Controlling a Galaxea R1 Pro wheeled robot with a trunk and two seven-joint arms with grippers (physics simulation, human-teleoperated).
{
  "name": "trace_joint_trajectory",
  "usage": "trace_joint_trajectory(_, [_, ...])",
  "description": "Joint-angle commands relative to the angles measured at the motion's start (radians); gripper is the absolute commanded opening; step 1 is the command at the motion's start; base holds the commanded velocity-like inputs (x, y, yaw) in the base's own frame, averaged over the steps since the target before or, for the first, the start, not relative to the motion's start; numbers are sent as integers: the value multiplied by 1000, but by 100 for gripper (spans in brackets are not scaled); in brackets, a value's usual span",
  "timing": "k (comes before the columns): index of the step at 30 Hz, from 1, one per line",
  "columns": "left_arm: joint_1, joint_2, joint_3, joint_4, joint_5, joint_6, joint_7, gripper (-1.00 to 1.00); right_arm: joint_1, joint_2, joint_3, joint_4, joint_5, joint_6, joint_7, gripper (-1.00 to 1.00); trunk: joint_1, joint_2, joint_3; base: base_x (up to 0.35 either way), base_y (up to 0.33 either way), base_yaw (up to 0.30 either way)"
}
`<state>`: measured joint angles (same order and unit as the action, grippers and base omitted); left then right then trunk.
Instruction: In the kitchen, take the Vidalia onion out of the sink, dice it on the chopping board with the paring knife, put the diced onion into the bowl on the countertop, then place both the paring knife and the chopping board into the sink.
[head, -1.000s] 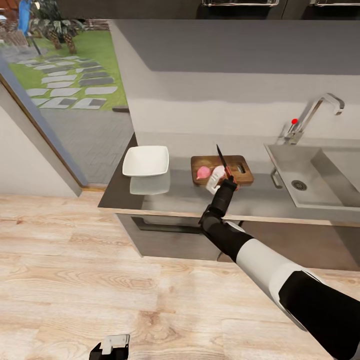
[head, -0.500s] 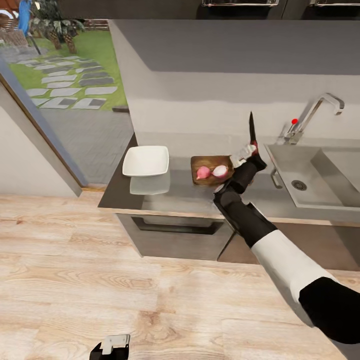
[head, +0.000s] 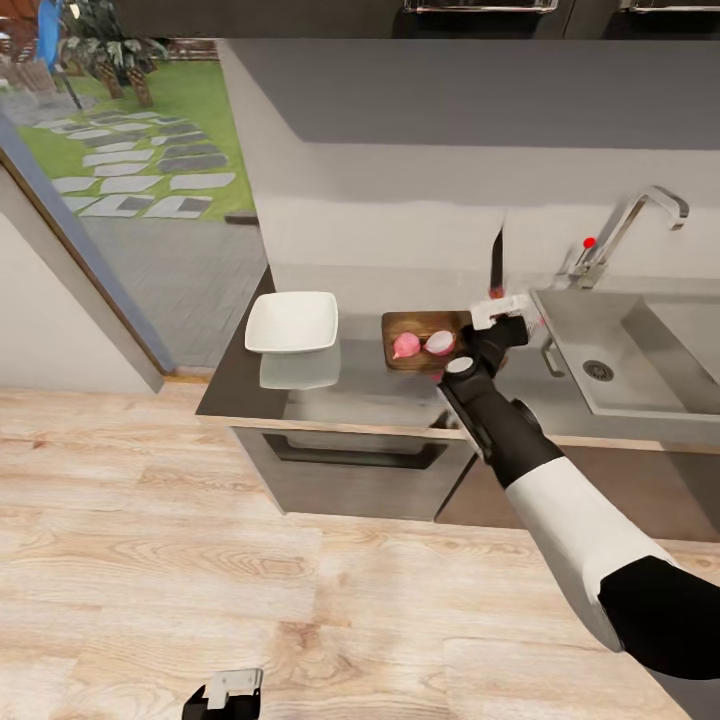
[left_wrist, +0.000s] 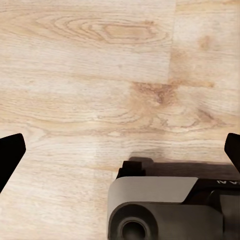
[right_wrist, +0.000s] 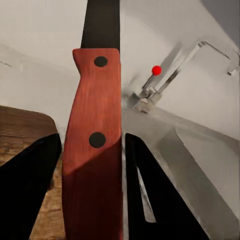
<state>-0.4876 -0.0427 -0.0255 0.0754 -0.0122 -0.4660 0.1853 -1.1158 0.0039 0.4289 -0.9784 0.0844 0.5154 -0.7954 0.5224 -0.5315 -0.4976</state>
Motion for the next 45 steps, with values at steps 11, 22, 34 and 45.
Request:
trace_joint_trajectory(11, [-2, -20, -3, 4, -2, 1, 4, 100, 1, 14, 7, 180, -51, -224, -19, -100, 0, -1, -1, 0, 0, 0])
trace_joint_trajectory(22, [-2, -29, -2, 4, -1, 1, 3, 100, 1, 49, 33, 193, -39, -227, -26, -100, 0, -1, -1, 0, 0, 0])
trace_joint_trajectory(34, [-2, -28, -2, 4, 0, 2, 5, 100, 1, 71, 73, 199, 454, 137, -82, -100, 0, -1, -1, 0, 0, 0])
trace_joint_trajectory(45, [-2, -28, -2, 4, 0, 6, 6, 100, 1, 92, 74, 329, 491, 172, -30, -100, 0, -1, -1, 0, -38, 0])
